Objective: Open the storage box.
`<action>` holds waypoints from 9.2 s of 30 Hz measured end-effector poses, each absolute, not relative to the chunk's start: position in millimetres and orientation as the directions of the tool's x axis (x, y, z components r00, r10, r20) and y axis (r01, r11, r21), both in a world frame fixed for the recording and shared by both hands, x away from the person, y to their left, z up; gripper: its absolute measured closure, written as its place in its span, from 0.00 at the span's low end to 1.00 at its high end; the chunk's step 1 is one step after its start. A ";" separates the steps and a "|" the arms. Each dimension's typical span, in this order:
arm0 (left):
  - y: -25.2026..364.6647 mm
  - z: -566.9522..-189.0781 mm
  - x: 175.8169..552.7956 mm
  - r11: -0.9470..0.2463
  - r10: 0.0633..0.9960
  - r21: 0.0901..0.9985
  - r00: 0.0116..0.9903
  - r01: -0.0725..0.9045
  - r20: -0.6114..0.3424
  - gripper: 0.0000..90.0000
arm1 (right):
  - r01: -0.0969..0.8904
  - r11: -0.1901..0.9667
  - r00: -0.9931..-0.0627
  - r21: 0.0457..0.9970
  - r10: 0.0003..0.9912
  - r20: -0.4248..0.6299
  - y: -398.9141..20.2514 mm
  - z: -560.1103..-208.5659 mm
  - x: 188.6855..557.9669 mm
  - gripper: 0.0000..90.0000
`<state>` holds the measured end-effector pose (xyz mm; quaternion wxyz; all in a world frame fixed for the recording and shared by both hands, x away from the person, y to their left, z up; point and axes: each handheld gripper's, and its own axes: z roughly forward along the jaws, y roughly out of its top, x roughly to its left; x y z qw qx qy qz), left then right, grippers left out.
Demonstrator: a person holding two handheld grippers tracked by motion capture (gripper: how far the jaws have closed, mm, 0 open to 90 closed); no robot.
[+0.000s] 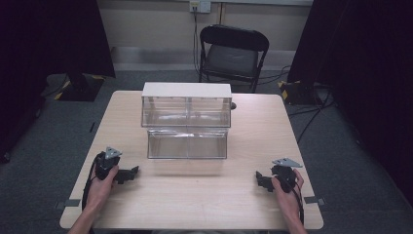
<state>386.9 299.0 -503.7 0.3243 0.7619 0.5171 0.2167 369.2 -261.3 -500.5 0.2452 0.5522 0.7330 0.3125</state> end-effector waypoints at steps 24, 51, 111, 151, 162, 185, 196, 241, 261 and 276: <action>299.0 -503.7 387.0 -0.255 0.928 0.718 0.371 0.647 -0.005 0.00 | 0.657 0.183 -0.269 0.731 0.963 0.001 -256.4 -496.5 368.0 0.16; 299.0 -503.7 387.0 -0.255 0.929 0.718 0.371 0.647 -0.005 0.00 | 0.556 0.191 -0.391 0.809 0.919 0.052 -231.0 -469.6 357.9 0.16; 299.1 -503.7 387.0 -0.255 0.928 0.718 0.371 0.647 -0.005 0.00 | 0.508 0.306 -0.583 0.805 0.810 0.060 -116.8 -468.3 397.8 0.15; 299.1 -503.7 387.0 -0.255 0.928 0.718 0.371 0.647 -0.005 0.00 | 0.497 0.271 -0.566 0.824 0.821 0.072 -113.4 -463.2 396.2 0.10; 299.1 -503.7 387.0 -0.255 0.928 0.718 0.372 0.647 -0.005 0.00 | 0.491 0.276 -0.567 0.827 0.821 0.063 -113.5 -462.5 395.3 0.10; 299.0 -503.7 387.0 -0.255 0.928 0.718 0.371 0.647 -0.005 0.00 | 0.490 0.292 -0.564 0.822 0.825 0.043 -113.9 -460.0 393.3 0.13; 299.1 -503.6 387.0 -0.255 0.928 0.718 0.371 0.647 -0.005 0.00 | 0.478 0.286 -0.579 0.831 0.813 0.054 -116.0 -455.7 391.0 0.12; 298.9 -504.0 387.1 -0.254 0.929 0.721 0.370 0.645 -0.004 0.00 | 0.464 0.253 -0.585 0.849 0.807 0.079 -118.7 -447.7 386.5 0.10; 299.1 -503.8 387.1 -0.254 0.928 0.720 0.372 0.646 -0.006 0.00 | 0.463 0.234 -0.578 0.855 0.811 0.091 -118.8 -442.6 387.0 0.10; 299.0 -503.9 387.0 -0.254 0.929 0.720 0.371 0.646 -0.005 0.00 | 0.466 0.234 -0.576 0.853 0.812 0.092 -117.8 -441.4 388.3 0.09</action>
